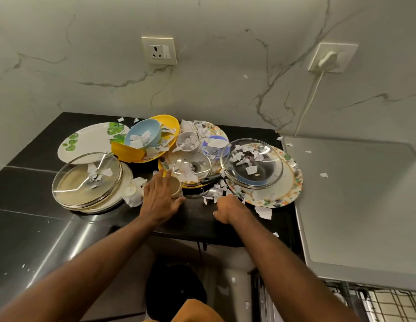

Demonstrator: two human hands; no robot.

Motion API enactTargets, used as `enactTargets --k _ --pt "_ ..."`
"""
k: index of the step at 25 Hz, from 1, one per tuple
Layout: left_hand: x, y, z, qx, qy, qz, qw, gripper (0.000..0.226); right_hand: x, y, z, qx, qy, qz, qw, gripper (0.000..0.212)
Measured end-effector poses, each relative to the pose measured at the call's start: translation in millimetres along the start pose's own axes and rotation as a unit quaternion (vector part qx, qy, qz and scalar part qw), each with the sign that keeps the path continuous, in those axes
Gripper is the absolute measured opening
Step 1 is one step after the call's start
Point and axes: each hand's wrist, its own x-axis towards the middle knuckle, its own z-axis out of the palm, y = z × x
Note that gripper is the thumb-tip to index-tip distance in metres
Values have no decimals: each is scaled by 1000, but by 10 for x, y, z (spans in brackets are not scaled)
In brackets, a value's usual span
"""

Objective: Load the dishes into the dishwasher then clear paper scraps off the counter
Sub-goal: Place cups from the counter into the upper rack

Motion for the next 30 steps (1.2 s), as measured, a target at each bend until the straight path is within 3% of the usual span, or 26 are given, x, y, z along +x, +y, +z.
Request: enactTargets --k 6,10,13,16,19,23,26,30 --pt "144 -25 52 -81 -1 -58 995 101 33 60 87 38 6 21 999 41" --pt "-14 69 -23 -97 49 47 993 91 -82 67 152 13 27 -7 1000 45" --pt "-102 268 -138 -108 27 142 984 87 -203 158 309 59 59 -52 995 79" --pt "-166 605 -213 -129 -38 214 968 92 -403 333 473 293 74 -139 943 117" --pt "-168 1029 -180 -155 -94 242 953 90 -667 595 618 416 116 -156 888 102" --pt "-86 1782 1 -179 -166 279 929 85 -1152 1135 777 483 198 -76 849 81" --pt "-128 2436 141 -227 -246 254 907 77 -1568 1612 953 511 254 -26 821 68" --pt "-298 3284 498 -256 -362 236 865 69 -2149 2233 1253 555 300 69 772 73"
